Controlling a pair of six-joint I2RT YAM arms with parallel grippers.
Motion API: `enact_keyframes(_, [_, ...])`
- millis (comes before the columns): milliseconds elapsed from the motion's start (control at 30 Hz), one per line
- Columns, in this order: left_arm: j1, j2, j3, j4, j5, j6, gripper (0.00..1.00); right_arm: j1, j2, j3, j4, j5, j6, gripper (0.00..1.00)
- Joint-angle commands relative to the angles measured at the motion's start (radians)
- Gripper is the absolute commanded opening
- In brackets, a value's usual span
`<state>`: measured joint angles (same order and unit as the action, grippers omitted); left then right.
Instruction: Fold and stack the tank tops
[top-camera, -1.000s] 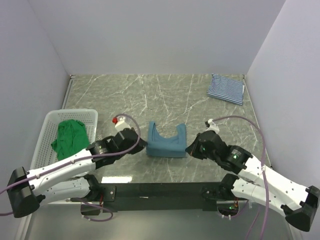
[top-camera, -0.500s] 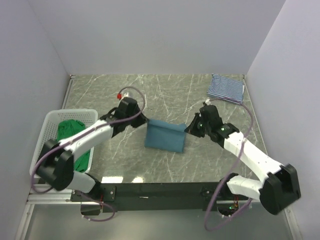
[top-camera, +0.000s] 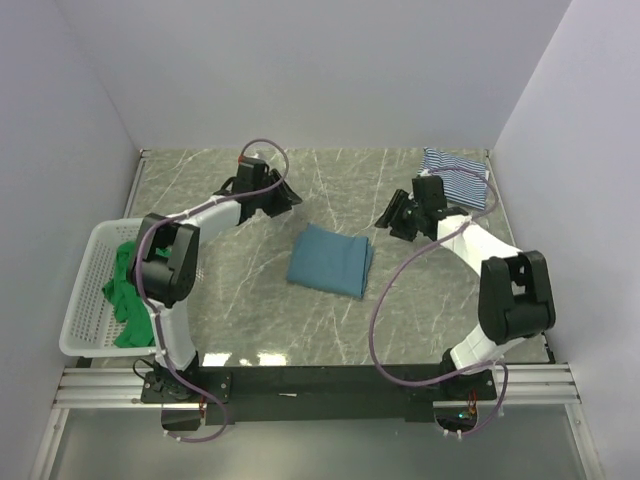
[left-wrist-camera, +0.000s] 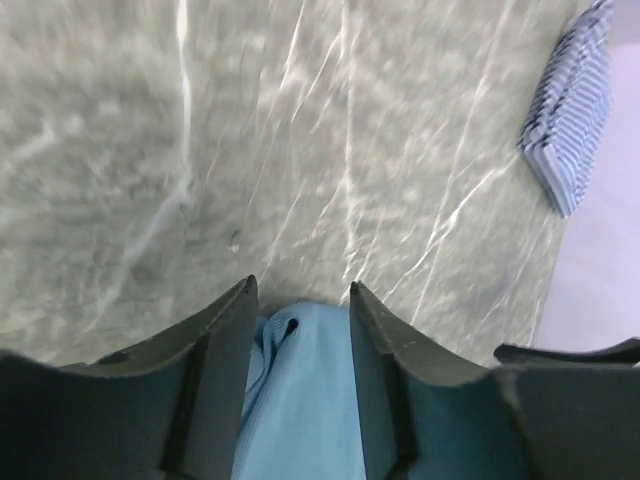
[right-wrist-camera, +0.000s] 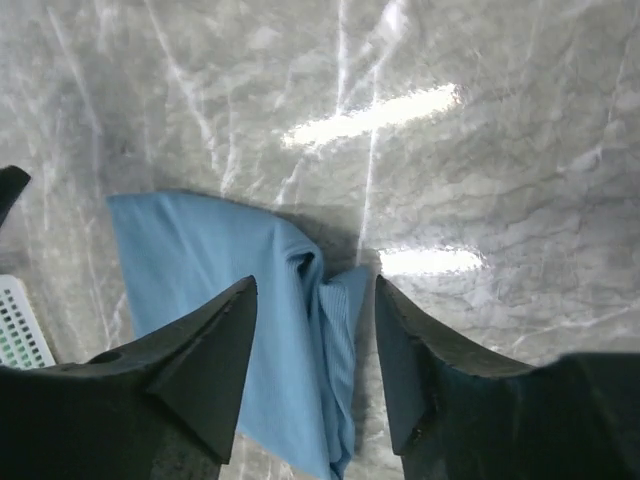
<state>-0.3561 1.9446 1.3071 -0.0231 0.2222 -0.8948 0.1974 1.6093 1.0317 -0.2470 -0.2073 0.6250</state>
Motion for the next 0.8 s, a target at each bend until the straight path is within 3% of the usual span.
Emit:
enact_keyframes(0, [-0.004, -0.130, 0.022, 0.019, -0.021, 0.054, 0.48, 0.017, -0.109, -0.048, 0.054, 0.000, -0.048, 0.59])
enact_keyframes(100, [-0.010, -0.252, -0.084, -0.075, -0.112, 0.007, 0.42, 0.069, -0.167, -0.140, 0.072, 0.029, -0.077, 0.62])
enact_keyframes(333, [-0.162, -0.377, -0.316, -0.109, -0.326, 0.000, 0.32, 0.168, -0.169, -0.254, 0.132, 0.092, -0.105, 0.69])
enact_keyframes(500, [-0.227, -0.337, -0.351, -0.136, -0.444, 0.007, 0.27, 0.229, -0.126, -0.268, 0.175, 0.126, -0.096, 0.70])
enact_keyframes(767, [-0.256, -0.240, -0.376, -0.132, -0.477, 0.019, 0.24, 0.243, -0.042, -0.297, 0.233, 0.126, -0.051, 0.71])
